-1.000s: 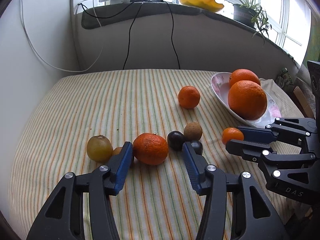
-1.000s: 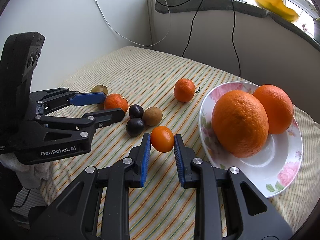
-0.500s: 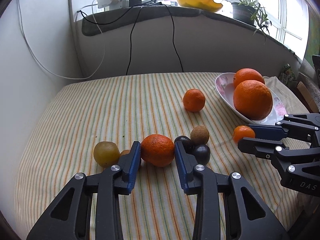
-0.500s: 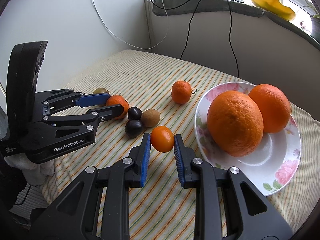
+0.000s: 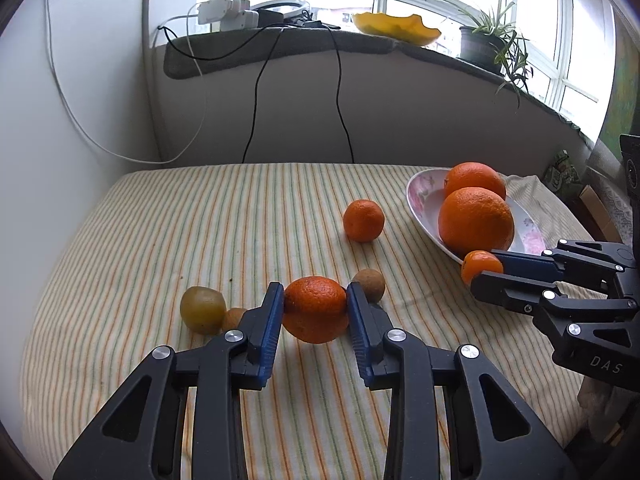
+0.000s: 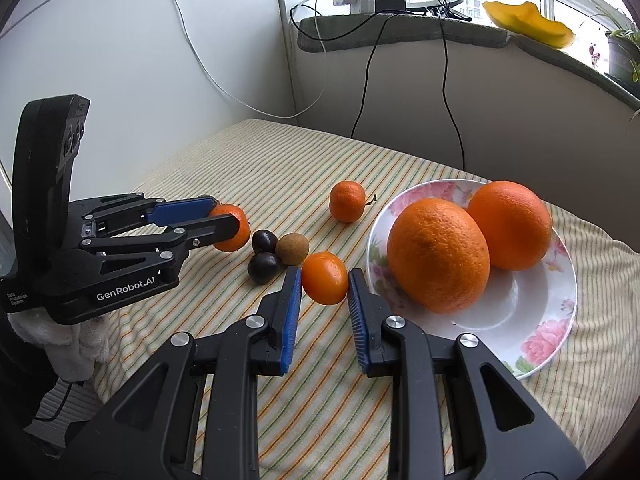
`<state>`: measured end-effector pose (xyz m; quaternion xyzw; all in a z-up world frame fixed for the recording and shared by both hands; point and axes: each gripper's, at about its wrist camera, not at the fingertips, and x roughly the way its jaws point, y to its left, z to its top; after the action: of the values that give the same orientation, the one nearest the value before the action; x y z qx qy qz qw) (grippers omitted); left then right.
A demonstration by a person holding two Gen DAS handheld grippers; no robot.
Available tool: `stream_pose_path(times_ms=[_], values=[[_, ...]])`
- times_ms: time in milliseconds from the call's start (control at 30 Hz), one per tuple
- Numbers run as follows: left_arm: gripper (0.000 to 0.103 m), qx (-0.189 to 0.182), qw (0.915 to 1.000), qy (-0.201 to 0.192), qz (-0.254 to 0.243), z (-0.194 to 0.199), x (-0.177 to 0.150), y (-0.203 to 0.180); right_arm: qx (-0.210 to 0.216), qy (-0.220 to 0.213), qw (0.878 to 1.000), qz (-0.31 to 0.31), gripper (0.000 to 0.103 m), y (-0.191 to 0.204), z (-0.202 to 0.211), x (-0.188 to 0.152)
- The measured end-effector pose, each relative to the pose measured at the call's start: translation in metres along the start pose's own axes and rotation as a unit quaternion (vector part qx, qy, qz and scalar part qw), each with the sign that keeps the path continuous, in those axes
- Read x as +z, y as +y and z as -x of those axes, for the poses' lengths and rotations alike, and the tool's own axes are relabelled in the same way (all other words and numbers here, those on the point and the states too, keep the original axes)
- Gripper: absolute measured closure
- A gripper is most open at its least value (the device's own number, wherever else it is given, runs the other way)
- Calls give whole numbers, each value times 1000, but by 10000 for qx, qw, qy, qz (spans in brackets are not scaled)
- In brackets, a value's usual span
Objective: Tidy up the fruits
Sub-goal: 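Carry the tangerine in the left tool over the plate while the right tool carries a small tangerine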
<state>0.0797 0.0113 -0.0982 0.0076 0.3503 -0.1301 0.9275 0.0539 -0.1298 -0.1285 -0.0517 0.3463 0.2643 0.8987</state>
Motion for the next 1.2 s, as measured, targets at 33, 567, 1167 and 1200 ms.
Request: stream_pose_path(times_ms=[33,567,1167,1200], values=[[73,-13,10000,-13,-9,2,0,-1,2,-22,10000,-14,78,-1,3,-1],[73,-754,9960,-377,-297,10,32,-61,-455,-336,9974,-454,78,-53,48,-9],[73,-1462,9854,-279,-823,-6,40,-146,-776,-264,9922,-940,79,-114,52,-23],[73,-1470,9851,-262,-853,-7,40,-149,-773,-255,9920,-963,79,-115,51,-24]])
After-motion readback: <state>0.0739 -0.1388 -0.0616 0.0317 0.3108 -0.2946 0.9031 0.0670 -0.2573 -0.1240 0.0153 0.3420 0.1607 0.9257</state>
